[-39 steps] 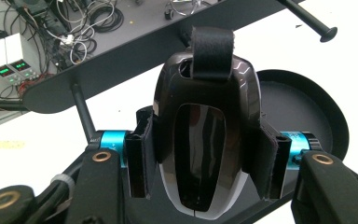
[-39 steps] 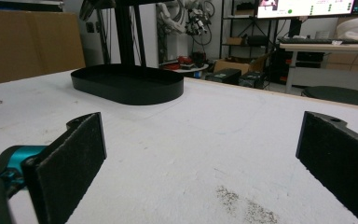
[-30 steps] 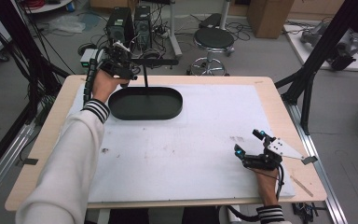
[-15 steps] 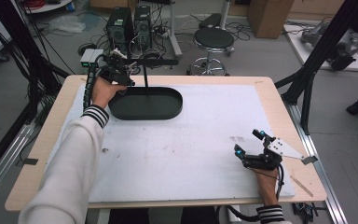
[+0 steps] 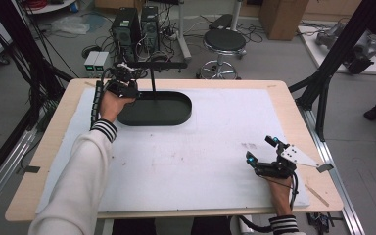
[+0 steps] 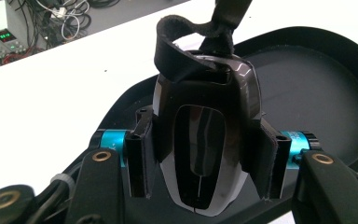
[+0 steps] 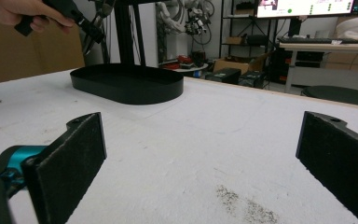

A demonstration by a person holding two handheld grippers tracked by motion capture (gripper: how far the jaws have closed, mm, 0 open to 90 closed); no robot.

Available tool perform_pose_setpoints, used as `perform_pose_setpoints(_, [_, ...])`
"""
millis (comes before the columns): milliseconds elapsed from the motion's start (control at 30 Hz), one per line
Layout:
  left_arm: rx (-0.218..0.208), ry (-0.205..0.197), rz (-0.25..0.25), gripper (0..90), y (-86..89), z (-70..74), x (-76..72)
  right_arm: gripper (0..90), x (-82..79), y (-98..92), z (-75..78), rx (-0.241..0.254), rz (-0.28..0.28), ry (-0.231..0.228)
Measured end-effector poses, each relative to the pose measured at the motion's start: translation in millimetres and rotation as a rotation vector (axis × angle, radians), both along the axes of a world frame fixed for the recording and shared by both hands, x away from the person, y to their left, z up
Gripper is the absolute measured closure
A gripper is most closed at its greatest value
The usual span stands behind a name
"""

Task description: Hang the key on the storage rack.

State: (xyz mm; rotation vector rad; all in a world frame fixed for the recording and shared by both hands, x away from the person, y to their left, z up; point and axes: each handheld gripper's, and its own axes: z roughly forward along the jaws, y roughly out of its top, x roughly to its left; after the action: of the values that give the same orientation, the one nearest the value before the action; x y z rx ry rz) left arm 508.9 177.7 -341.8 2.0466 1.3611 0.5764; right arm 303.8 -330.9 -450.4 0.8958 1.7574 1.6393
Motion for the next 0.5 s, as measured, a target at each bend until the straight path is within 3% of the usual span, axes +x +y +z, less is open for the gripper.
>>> perform_pose_setpoints(167, [0.002,-0.036,-0.020,49.5,-2.4,-5.3,-0.9,0.5,0.2,0.0,-0.1,-0.001,-0.002,-0.001])
perform_pose_setpoints(300, [-0.006,-0.040,-0.082,46.5,-2.8,-7.1,-0.8,0.5,0.6,-0.4,-0.1,0.000,-0.002,-0.004])
perform_pose_setpoints(367, [0.000,-0.051,-0.089,30.1,-4.0,-7.5,-0.9,0.5,0.5,-0.4,-0.1,0.001,0.000,-0.001])
perform_pose_setpoints(433, [-0.001,-0.046,-0.064,11.9,-4.0,-8.2,-0.6,0.5,0.5,-0.3,-0.1,0.001,-0.001,-0.002])
perform_pose_setpoints(467, [-0.021,-0.058,-0.058,2.6,-2.9,-8.0,-1.5,0.5,0.5,-0.3,-0.1,0.000,-0.001,-0.002])
perform_pose_setpoints(500, [-0.064,-0.088,-0.071,1.7,-0.7,-7.1,-4.2,0.5,0.2,-0.1,-0.1,0.001,-0.002,0.000])
